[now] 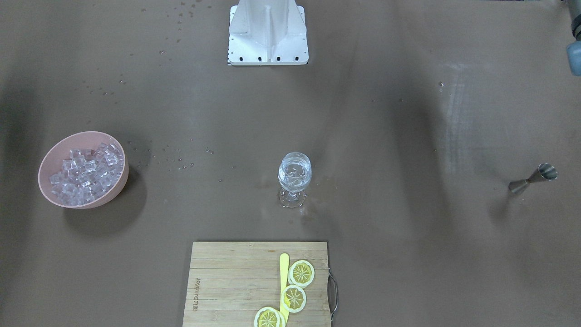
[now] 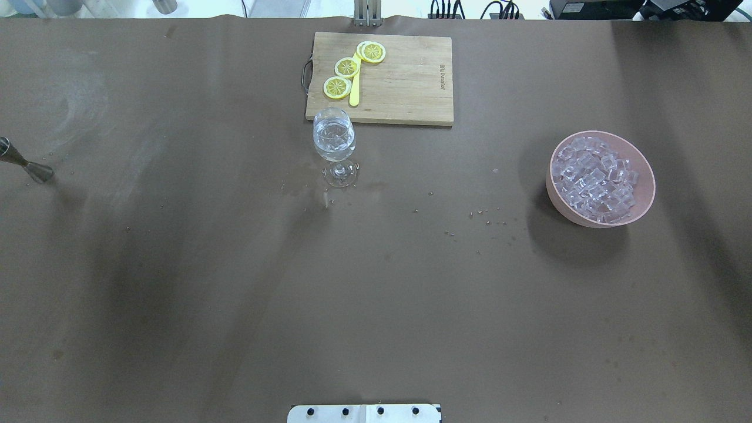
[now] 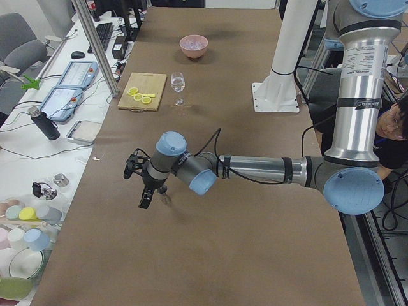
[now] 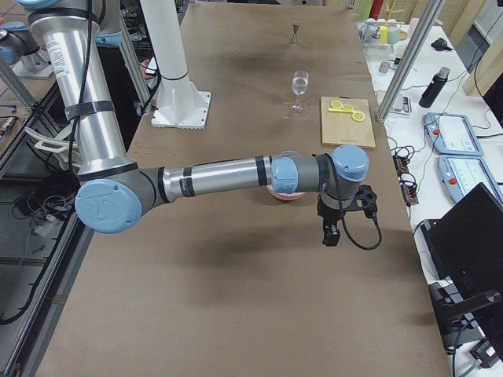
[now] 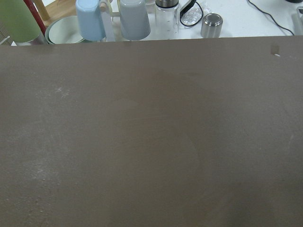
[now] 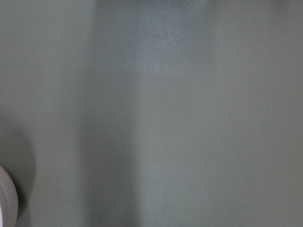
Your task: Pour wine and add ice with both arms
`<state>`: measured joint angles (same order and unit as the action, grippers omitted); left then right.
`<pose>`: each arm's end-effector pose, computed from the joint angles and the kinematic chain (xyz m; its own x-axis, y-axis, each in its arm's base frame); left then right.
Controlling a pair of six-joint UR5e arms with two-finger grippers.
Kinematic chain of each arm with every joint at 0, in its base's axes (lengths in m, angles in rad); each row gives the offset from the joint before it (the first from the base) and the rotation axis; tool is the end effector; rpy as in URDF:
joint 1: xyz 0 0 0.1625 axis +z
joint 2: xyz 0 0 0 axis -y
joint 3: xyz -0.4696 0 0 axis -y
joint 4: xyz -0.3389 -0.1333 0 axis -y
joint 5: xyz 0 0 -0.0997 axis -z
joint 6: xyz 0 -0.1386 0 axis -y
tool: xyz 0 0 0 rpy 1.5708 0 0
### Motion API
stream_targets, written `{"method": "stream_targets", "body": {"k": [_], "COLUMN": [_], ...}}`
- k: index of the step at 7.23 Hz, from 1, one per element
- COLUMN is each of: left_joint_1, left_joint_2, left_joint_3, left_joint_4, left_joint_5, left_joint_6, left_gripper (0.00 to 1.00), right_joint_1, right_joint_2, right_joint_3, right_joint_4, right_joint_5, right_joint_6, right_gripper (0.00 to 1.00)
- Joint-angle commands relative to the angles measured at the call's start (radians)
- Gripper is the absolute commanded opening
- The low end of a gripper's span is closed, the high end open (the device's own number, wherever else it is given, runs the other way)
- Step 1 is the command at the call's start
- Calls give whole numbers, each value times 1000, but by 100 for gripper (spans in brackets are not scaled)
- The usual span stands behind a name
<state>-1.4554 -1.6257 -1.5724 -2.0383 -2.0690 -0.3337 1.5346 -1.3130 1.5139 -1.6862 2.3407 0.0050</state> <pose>-0.0077 -0.5157 0.6678 0.8311 0.0383 -0.5548 0.1826 0.9235 0.3372 0.0165 -0.5606 0.6396 0.7155 -0.0804 0.6939 0.0325 0.9961 0.0819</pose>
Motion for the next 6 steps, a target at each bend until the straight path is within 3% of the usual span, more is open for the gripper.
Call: {"method": "stream_targets", "body": {"k": [1, 3, 6], "left_joint_1": [-80, -85, -85], "left_joint_2": [-34, -23, -19], "left_joint_3": [-44, -41, -35], "left_joint_4": [274, 335, 342], "left_joint_5": [-67, -211, -269], "left_joint_6": [246, 323, 321], "left_gripper": [96, 96, 96], "right_joint_1": [1, 1, 1], "right_joint_2": [31, 26, 21], "right_joint_3": [0, 0, 6], "right_joint_4": [-41, -41, -41], "right_joint_5": [-6, -11, -8], "right_joint_6": [1, 4, 3], "right_gripper": [100, 100, 100]}}
